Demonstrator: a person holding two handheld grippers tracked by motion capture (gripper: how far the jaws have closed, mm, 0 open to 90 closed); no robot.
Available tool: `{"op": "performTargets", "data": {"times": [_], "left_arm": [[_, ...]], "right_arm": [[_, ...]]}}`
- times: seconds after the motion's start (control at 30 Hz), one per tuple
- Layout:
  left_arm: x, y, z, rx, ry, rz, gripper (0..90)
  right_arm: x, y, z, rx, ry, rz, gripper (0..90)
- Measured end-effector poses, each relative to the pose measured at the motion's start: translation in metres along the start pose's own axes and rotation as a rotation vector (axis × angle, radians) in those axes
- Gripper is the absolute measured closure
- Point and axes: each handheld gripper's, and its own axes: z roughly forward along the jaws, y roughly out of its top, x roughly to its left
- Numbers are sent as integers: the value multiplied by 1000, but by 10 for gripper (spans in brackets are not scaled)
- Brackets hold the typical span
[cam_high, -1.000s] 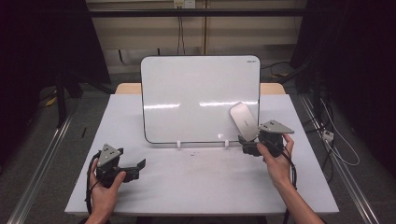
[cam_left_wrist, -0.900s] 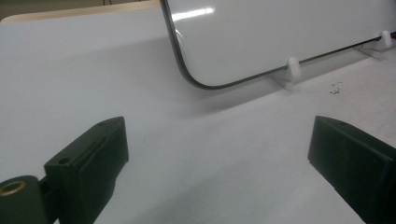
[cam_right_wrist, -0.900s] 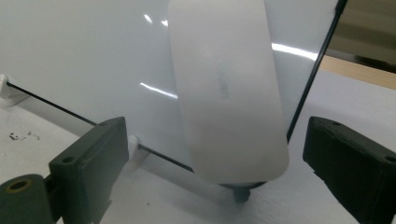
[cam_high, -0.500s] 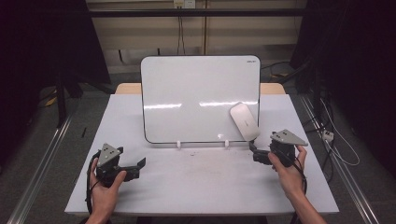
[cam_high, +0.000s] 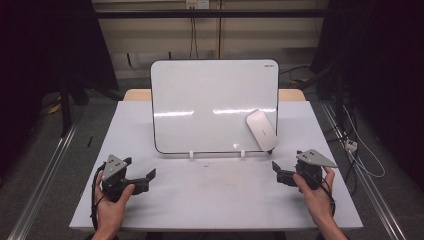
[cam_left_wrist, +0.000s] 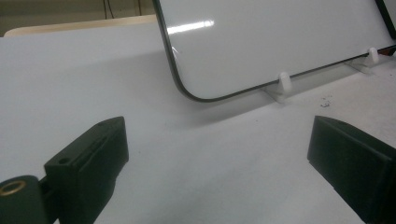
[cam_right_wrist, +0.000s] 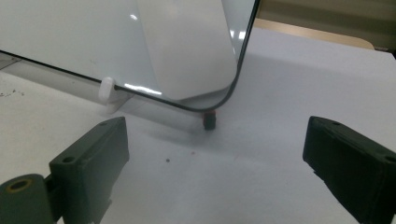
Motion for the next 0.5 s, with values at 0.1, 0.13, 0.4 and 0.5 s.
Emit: {"op": "performTargets", "data": {"times": [0.1, 0.13, 0.4, 0.5], "left_arm": [[0, 0, 0, 4, 1, 0, 52], [-1, -1, 0, 4, 0, -2, 52], [-1, 0, -2, -12, 3, -18, 52], [1, -1, -1, -3, 10, -18, 52]], "right_arm": [[-2, -8, -3, 5, -3, 12, 70], [-3, -10, -5, 5, -5, 9, 70], [-4, -23, -15, -20, -10, 29, 70], [-5, -22, -14, -13, -6, 30, 69]]}}
